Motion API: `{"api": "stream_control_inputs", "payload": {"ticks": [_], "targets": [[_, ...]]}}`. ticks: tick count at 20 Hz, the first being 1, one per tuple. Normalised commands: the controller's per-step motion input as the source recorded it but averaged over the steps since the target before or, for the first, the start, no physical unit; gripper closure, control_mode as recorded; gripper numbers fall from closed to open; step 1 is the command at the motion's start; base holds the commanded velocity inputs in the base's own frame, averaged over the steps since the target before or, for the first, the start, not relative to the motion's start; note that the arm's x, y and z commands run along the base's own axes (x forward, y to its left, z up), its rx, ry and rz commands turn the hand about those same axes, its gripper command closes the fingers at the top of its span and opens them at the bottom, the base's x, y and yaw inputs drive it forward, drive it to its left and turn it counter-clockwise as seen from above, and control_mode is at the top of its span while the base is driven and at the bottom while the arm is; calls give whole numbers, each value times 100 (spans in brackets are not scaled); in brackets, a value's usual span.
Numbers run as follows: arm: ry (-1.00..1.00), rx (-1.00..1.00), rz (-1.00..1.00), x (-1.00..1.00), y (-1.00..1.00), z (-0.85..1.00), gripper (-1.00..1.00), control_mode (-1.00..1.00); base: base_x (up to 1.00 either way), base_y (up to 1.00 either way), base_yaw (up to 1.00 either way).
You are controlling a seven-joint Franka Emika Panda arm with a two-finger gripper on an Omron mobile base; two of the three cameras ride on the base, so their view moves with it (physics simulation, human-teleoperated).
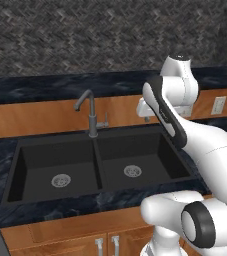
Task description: Place the bowl in the left basin and the cup in the right basin of the sink.
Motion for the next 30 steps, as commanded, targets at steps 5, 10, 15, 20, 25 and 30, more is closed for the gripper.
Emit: {"api": "stream_control_inputs", "payload": {"ticks": [5, 10, 15, 20, 25, 30], "targets": [[0, 0, 0, 0, 0, 0, -100, -100, 0, 0, 0], [0, 0, 0, 1, -4, 2, -100, -100, 0, 0, 0], [8, 0, 0, 0, -39, 3, -100, -100, 0, 0, 0], [3, -1, 1, -2, -44, 6, -100, -100, 0, 0, 0], [0, -5, 5, -6, -42, 3, -100, -100, 0, 0, 0], [-1, -1, 5, -7, -48, -1, -100, -100, 0, 0, 0]]}}
